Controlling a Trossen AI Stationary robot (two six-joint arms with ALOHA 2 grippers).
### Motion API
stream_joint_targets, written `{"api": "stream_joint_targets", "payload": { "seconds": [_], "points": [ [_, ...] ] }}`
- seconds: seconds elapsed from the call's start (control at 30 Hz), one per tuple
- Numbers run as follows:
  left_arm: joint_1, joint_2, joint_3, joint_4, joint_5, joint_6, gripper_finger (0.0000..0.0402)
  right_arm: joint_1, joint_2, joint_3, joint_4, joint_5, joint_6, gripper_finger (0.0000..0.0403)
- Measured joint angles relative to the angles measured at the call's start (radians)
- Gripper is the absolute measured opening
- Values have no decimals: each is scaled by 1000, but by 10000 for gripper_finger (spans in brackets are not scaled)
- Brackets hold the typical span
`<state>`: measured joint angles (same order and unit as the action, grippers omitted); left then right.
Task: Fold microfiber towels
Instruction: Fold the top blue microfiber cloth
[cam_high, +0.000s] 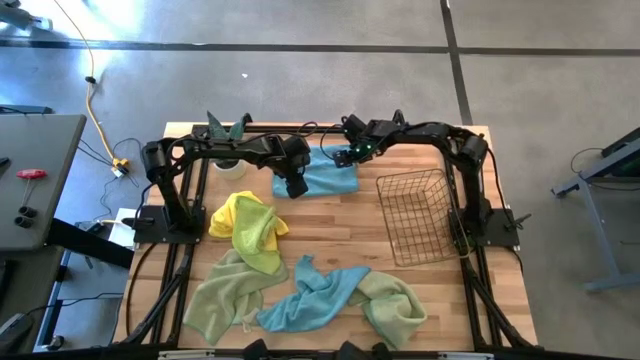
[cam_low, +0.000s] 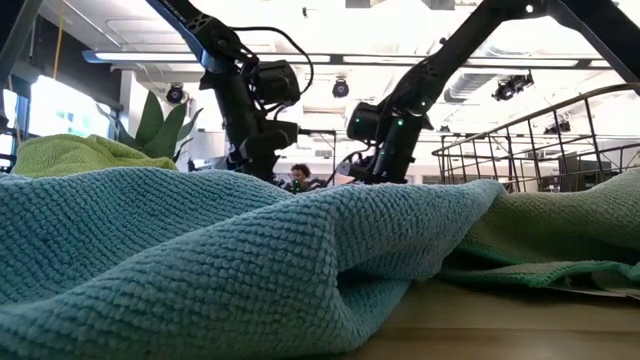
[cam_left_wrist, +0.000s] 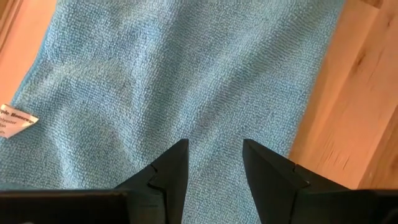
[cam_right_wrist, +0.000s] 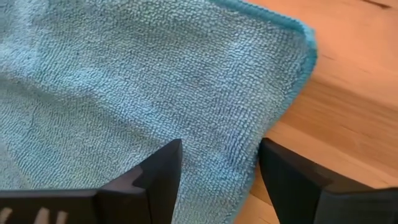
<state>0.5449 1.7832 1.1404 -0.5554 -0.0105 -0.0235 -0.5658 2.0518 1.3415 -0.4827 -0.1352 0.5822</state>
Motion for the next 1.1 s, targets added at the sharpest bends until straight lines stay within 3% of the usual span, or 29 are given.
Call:
{"api": "stream_joint_targets", "payload": {
  "seconds": [0.23,0.57,0.87,1.1],
  "points": [
    [0,0,0,15,0,0,140,3,2,0,9,13,-6,150],
    [0,0,0,31,-2,-8,140,-4,5,-2,31,8,-35,10],
    [0,0,0,30,-27,-26,140,-79,-12,-2,-49,-14,-156,3],
    [2,0,0,34,-28,-29,140,-149,-59,-4,-155,68,-232,1]
  ]
}}
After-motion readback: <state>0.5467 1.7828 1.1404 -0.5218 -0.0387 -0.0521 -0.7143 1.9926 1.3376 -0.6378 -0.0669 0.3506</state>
